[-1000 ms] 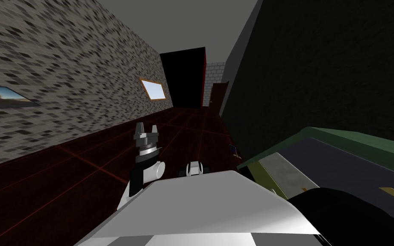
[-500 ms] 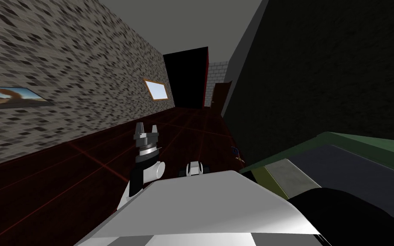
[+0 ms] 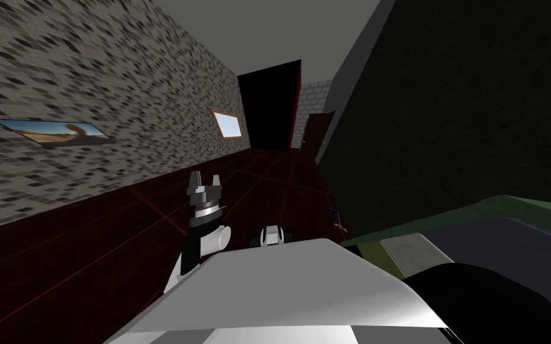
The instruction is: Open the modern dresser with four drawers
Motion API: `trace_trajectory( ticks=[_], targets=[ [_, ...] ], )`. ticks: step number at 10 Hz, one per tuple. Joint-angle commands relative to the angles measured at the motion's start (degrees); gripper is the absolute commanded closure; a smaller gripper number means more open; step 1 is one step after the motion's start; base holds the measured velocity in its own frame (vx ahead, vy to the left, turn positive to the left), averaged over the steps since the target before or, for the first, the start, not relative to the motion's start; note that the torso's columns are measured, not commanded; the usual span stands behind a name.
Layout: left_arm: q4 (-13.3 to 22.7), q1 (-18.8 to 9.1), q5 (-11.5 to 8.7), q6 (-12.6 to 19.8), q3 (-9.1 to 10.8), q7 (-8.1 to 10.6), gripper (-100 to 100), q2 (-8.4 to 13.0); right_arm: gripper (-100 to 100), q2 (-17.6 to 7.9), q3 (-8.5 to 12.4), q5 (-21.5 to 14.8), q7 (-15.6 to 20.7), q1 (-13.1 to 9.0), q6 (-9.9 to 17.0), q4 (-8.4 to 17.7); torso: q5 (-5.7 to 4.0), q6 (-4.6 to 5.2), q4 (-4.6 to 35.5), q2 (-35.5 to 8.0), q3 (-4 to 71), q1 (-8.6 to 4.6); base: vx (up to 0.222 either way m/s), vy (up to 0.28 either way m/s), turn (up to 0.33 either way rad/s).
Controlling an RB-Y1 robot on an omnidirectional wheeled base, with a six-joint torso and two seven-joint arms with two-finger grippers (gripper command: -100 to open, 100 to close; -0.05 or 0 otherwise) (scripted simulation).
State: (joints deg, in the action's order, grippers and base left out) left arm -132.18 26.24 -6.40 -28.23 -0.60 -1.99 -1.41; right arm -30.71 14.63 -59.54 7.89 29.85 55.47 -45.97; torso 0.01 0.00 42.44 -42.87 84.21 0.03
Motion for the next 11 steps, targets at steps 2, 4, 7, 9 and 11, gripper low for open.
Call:
trace_trajectory(
  ticks=[2,4,7,9,11],
  targets=[
    [0.01,-0.01,0.00,0.01,0.00,0.00,0,0.00,-100,-0.71,3.26,4.02,4.49,-5.41,3.37,4.99,-0.03,0.02,-0.06,0.27,0.14,-0.10,-0.317,0.000,0.395],
    [0.00,0.00,0.00,0.00,0.01,0.00,0,0.01,-100,-1.11,5.09,6.28,6.97,-8.41,5.21,7.66,-0.03,0.02,-0.20,0.73,0.44,-0.13,-0.281,0.004,0.369],
    [0.00,0.00,0.00,0.00,0.01,0.00,0,0.00,-100,-1.69,7.83,9.67,10.69,-12.90,7.96,11.65,0.00,0.00,-0.14,0.49,0.31,0.00,-0.261,0.065,0.362],
    [0.00,0.04,0.00,0.00,0.02,0.00,0,0.01,100,-1.50,6.92,8.54,9.45,-11.40,7.04,10.32,-0.02,0.07,-0.25,0.96,0.56,-0.16,-0.022,0.006,-0.084],
    [-0.02,0.09,-0.01,-0.02,0.05,0.00,0,0.03,100,-1.11,5.09,6.28,6.97,-8.41,5.21,7.66,-0.26,0.24,-0.36,1.19,0.69,-0.81,0.257,-0.061,-0.392]
  ],
)
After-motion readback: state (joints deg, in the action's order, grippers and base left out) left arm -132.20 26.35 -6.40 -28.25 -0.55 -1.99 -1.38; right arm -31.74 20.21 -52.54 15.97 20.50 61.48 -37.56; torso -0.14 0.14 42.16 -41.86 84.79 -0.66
